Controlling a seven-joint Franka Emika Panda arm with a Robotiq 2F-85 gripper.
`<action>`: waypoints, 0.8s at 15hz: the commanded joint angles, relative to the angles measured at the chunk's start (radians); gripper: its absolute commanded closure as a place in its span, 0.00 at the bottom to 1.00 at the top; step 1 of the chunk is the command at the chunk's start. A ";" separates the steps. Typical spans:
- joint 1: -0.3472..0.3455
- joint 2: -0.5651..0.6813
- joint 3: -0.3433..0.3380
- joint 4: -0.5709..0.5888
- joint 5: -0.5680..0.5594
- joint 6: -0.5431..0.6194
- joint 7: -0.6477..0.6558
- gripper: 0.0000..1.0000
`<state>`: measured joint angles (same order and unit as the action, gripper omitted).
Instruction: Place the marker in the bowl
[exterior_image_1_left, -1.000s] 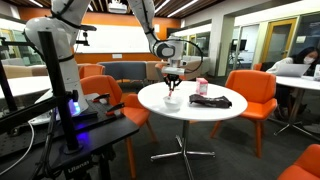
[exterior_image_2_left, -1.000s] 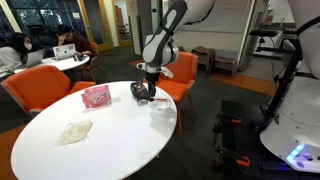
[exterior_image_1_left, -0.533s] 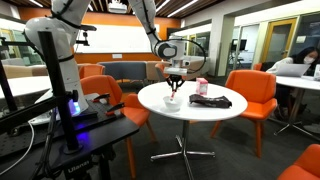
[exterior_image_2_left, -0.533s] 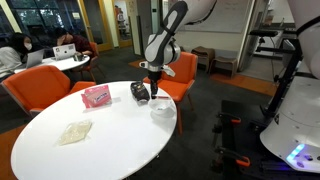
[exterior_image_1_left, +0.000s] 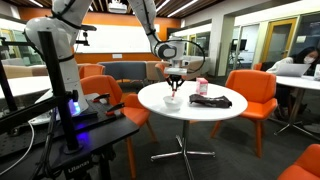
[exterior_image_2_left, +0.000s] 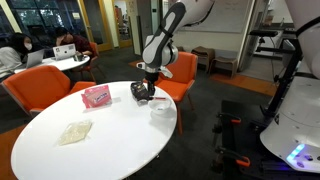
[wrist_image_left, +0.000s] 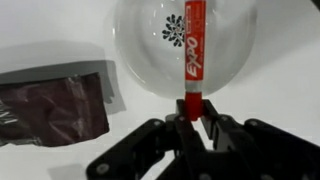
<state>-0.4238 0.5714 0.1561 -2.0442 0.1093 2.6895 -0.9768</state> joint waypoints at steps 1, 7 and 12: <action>-0.017 0.019 0.025 0.020 0.016 0.005 -0.034 0.48; 0.074 -0.113 -0.046 -0.040 -0.004 -0.148 0.191 0.04; 0.226 -0.239 -0.170 -0.074 -0.134 -0.241 0.571 0.00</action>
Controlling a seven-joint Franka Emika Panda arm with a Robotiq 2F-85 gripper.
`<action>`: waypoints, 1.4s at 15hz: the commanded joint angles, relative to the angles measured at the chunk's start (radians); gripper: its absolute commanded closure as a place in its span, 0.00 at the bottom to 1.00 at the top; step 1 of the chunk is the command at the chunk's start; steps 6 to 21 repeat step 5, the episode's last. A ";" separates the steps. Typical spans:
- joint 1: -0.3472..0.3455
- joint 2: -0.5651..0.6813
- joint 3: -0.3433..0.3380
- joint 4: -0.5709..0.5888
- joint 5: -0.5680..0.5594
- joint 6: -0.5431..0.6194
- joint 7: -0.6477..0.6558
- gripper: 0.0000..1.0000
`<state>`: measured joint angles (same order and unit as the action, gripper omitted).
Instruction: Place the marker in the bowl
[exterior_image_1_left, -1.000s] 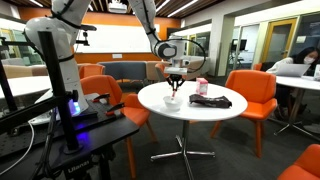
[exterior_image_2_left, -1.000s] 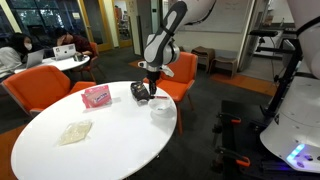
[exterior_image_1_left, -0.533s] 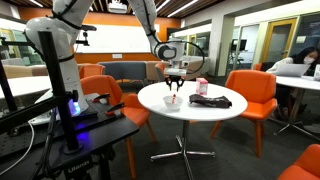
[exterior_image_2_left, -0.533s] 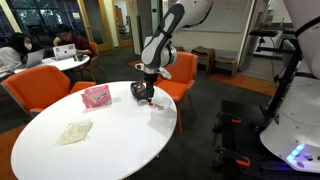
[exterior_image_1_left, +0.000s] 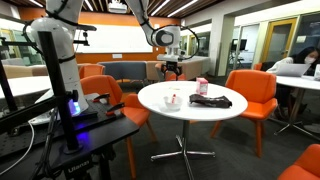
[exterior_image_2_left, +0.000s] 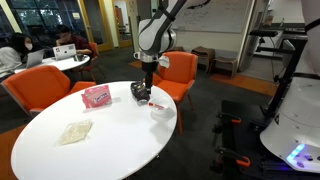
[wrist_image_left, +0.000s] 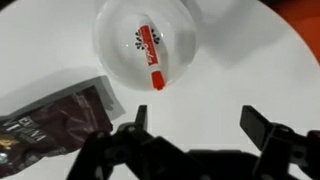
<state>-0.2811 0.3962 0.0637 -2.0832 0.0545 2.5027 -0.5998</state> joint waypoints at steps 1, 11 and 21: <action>0.111 -0.083 -0.100 -0.034 -0.116 -0.099 0.268 0.00; 0.153 -0.101 -0.125 -0.030 -0.181 -0.151 0.373 0.00; 0.153 -0.101 -0.125 -0.030 -0.181 -0.151 0.373 0.00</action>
